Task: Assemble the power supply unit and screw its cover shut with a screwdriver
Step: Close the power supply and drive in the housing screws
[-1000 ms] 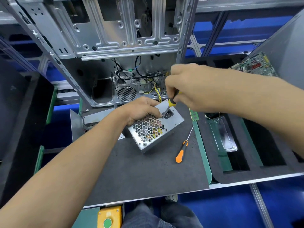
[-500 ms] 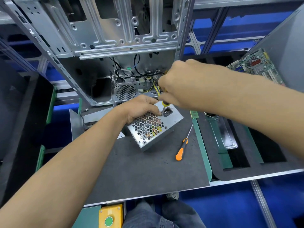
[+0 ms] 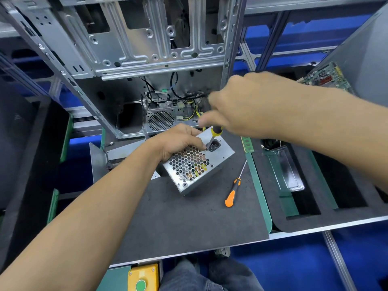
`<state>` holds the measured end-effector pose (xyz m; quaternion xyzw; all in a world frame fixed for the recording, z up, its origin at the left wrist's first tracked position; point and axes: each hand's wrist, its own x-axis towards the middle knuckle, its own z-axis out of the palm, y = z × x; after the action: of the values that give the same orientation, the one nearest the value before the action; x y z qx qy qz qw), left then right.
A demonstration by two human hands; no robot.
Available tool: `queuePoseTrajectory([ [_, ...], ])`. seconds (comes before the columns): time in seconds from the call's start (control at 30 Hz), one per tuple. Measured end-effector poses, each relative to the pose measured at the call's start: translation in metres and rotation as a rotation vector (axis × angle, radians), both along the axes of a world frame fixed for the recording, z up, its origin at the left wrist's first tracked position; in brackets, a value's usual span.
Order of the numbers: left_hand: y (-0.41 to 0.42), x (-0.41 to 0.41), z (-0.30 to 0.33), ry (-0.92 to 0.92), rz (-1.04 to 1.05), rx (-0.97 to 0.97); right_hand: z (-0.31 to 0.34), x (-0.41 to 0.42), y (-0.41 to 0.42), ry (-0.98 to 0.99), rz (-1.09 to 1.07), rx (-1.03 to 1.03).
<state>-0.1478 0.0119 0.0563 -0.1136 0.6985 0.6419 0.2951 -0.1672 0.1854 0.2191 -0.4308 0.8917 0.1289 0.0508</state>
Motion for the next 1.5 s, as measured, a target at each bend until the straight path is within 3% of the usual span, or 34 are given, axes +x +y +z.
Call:
queuePoseTrajectory([
  [0.1, 0.0, -0.001, -0.001, -0.001, -0.002, 0.001, -0.001, 0.0, 0.002, -0.226, 0.035, 0.007],
  [0.3, 0.0, -0.002, 0.001, -0.034, -0.008, 0.001, 0.0, 0.001, -0.003, 0.076, 0.042, 0.04],
  [0.47, -0.002, -0.005, -0.001, -0.039, -0.053, 0.01, -0.003, -0.001, 0.004, -0.222, 0.071, -0.045],
  [0.67, -0.005, -0.006, -0.005, -0.061, -0.041, 0.044, -0.005, -0.002, 0.0, 0.028, 0.021, -0.004],
  [0.8, -0.003, -0.006, -0.003, -0.086, -0.064, 0.049, -0.003, -0.001, 0.004, -0.297, 0.027, -0.131],
  [0.97, -0.006, -0.009, -0.007, -0.161, -0.09, 0.097, -0.003, -0.004, -0.003, -0.007, 0.034, -0.039],
  [1.17, -0.006, -0.008, -0.007, -0.083, -0.096, 0.035, -0.005, 0.0, -0.001, -0.281, 0.044, -0.093],
  [1.33, -0.008, -0.009, -0.008, -0.118, -0.093, 0.072, -0.005, 0.001, -0.006, -0.022, -0.012, -0.015],
  [1.47, -0.009, -0.009, -0.01, -0.059, -0.103, 0.052, -0.003, -0.002, -0.004, -0.306, 0.034, -0.138],
  [1.5, -0.011, -0.01, -0.013, -0.067, -0.114, 0.072, -0.002, -0.003, -0.005, -0.303, 0.049, -0.14],
])
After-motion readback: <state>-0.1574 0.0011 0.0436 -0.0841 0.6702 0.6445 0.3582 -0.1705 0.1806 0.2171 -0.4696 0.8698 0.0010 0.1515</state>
